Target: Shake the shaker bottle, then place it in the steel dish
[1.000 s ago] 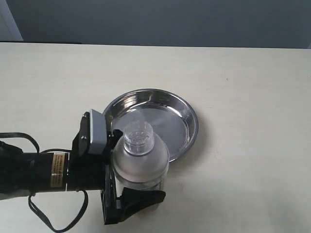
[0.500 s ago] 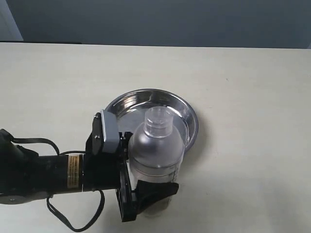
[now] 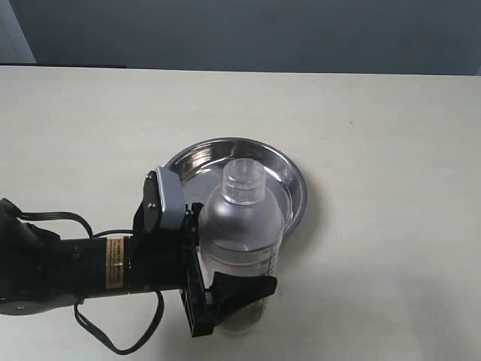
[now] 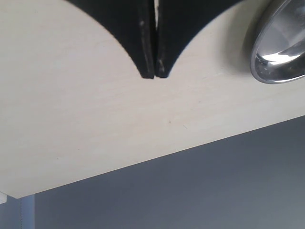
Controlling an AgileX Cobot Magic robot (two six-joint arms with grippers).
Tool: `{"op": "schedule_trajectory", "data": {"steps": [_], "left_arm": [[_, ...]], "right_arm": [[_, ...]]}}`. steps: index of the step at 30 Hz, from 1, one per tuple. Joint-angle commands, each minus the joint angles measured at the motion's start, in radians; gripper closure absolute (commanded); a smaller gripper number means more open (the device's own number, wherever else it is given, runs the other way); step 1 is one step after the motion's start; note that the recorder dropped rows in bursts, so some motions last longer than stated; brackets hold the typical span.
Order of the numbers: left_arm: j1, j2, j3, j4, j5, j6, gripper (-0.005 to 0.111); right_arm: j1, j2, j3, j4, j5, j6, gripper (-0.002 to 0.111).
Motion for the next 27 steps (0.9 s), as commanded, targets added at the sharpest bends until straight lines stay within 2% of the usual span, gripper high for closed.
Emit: {"op": "schedule_trajectory", "data": {"steps": [1, 6, 12, 14, 17, 20, 22, 25, 27], "left_arm": [[-0.012, -0.025, 0.006, -0.005, 0.042, 0.008, 0.106], [-0.012, -0.051, 0.006, 0.015, 0.042, 0.075, 0.106], [-0.012, -0.1, 0.006, -0.017, 0.042, 0.057, 0.106], [-0.012, -0.15, 0.006, -0.038, 0.042, 0.057, 0.106], [-0.012, -0.246, 0.002, -0.155, 0.046, 0.057, 0.106], [-0.012, -0.365, -0.069, -0.221, 0.181, 0.064, 0.106], [-0.012, -0.489, -0.169, -0.153, 0.288, 0.062, 0.106], [-0.012, -0.642, -0.327, -0.116, 0.625, 0.05, 0.106], [-0.012, -0.655, -0.373, -0.231, 0.763, 0.054, 0.106]], "right_arm": [[0.002, -0.004, 0.002, 0.0, -0.011, -0.003, 0.109], [0.002, -0.004, 0.002, 0.0, -0.011, -0.003, 0.109], [0.002, -0.004, 0.002, 0.0, -0.011, -0.003, 0.109], [0.002, -0.004, 0.002, 0.0, -0.011, -0.003, 0.109], [0.002, -0.004, 0.002, 0.0, -0.011, -0.003, 0.109], [0.002, -0.004, 0.002, 0.0, -0.011, -0.003, 0.109], [0.002, -0.004, 0.002, 0.0, -0.011, -0.003, 0.109], [0.002, -0.004, 0.002, 0.0, -0.011, -0.003, 0.109], [0.002, -0.004, 0.002, 0.0, -0.011, -0.003, 0.109]]}}
